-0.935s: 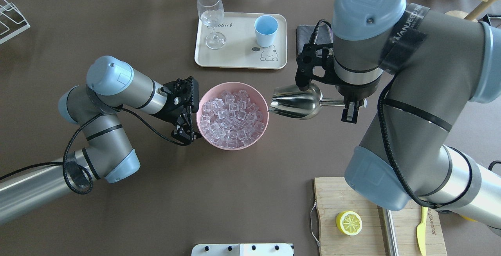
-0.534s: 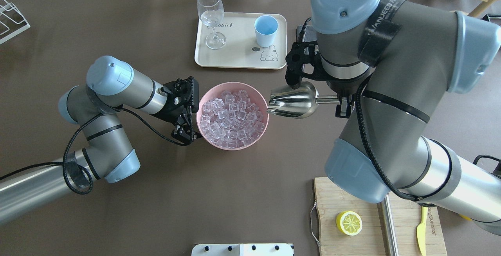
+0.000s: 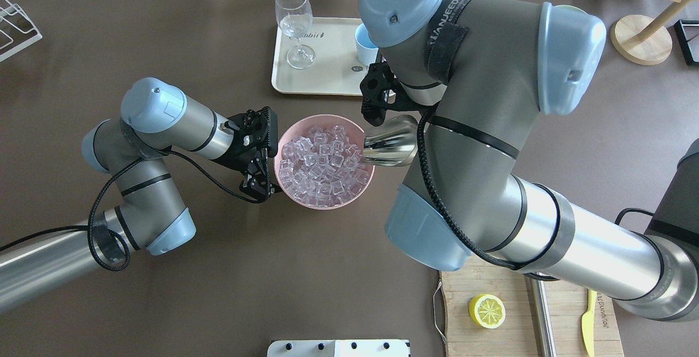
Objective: Put ice in cup with scoop
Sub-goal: 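Lower the scoop into the ice with the right gripper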
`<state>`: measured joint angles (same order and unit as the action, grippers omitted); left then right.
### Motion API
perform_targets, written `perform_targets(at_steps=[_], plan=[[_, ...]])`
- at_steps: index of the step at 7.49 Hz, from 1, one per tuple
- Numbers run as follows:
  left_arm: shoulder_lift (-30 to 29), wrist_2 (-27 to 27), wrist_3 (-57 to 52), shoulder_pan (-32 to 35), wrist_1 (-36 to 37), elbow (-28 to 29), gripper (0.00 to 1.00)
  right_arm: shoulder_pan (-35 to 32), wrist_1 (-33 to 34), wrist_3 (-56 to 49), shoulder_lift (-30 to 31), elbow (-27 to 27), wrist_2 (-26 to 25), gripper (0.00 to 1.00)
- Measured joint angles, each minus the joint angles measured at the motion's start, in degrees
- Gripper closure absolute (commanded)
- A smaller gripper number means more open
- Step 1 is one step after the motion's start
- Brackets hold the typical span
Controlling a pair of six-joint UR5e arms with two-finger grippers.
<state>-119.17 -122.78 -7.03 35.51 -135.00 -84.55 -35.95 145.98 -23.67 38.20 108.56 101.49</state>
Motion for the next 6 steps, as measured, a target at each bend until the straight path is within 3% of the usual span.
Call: perform_targets(at_steps=[6], plan=[[0.08, -0.09, 0.0, 0.08, -0.08, -0.15, 0.01, 4.54, 5.75, -0.25, -7.4, -7.91, -5.92, 1.0]])
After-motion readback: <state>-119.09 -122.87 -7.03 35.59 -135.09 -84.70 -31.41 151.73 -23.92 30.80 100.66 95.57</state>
